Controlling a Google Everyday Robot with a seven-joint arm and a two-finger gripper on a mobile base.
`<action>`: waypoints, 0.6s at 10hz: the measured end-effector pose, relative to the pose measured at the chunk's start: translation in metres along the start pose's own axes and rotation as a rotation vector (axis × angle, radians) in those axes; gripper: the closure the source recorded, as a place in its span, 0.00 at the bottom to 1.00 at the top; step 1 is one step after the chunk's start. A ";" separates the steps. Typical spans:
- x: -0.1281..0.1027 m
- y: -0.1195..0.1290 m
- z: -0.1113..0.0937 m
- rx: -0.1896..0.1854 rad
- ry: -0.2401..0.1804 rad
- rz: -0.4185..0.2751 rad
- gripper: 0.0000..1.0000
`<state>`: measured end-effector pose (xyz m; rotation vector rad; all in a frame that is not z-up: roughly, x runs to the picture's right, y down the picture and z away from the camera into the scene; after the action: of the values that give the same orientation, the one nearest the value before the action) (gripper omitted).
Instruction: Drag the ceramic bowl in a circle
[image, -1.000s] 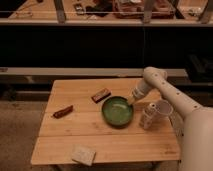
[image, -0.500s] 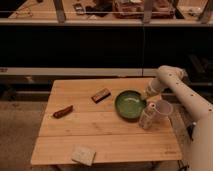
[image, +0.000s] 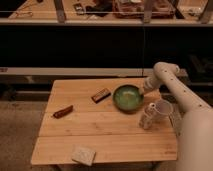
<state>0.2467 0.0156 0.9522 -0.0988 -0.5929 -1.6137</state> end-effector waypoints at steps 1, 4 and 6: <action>0.008 -0.005 0.004 0.008 0.005 0.002 0.90; 0.035 -0.045 0.013 0.050 0.017 -0.064 0.90; 0.027 -0.079 0.016 0.111 0.000 -0.171 0.90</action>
<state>0.1637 -0.0012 0.9521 0.0354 -0.7053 -1.7417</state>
